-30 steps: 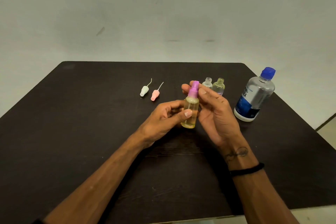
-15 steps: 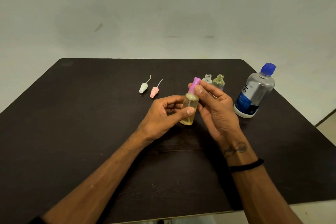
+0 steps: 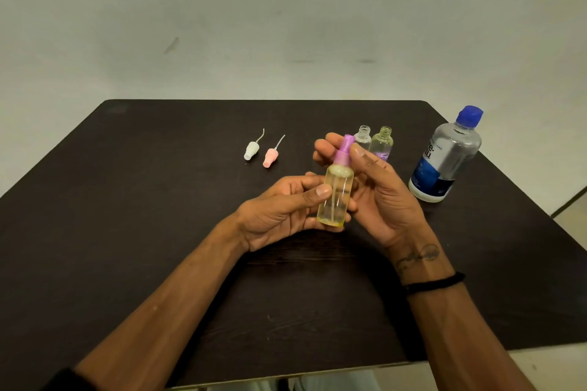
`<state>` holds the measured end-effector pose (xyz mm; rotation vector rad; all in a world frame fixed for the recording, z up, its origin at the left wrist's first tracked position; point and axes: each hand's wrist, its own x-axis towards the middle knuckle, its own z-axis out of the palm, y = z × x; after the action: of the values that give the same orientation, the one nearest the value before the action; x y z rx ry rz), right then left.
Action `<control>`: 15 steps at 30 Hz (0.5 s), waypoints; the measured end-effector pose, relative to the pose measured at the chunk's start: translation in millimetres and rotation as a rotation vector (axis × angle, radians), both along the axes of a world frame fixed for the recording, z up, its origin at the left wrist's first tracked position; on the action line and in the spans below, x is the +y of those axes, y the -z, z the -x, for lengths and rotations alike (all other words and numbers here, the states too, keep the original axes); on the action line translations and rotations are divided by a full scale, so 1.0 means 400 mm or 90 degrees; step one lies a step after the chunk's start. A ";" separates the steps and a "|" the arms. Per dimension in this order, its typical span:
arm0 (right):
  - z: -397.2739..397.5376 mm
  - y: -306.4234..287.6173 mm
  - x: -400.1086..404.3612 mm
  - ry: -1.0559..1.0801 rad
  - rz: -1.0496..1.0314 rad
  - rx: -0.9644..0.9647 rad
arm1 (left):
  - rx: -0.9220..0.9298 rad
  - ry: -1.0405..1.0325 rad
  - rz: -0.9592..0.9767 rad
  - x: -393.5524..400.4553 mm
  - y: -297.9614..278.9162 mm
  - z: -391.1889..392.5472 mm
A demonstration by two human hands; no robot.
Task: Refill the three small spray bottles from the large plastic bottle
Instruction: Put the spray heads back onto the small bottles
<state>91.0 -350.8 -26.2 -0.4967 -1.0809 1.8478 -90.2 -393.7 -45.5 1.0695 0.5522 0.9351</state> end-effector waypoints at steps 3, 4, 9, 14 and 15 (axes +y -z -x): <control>0.004 0.002 0.002 0.004 -0.002 0.005 | 0.001 -0.002 0.000 0.001 0.001 0.001; 0.006 0.002 0.003 0.012 0.002 0.001 | 0.001 -0.004 -0.001 0.002 0.002 0.002; 0.010 0.002 0.010 0.068 0.003 -0.031 | 0.049 -0.073 -0.021 0.009 0.008 0.003; 0.014 -0.003 0.009 0.128 -0.017 -0.045 | 0.127 -0.158 -0.102 0.017 0.019 -0.005; 0.015 -0.004 0.008 0.144 -0.030 -0.051 | 0.157 -0.184 -0.131 0.020 0.023 -0.005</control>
<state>85.0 -347.5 -24.8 -0.6429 -1.0716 1.6135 -88.1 -385.9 -54.6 1.3247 0.8438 1.1370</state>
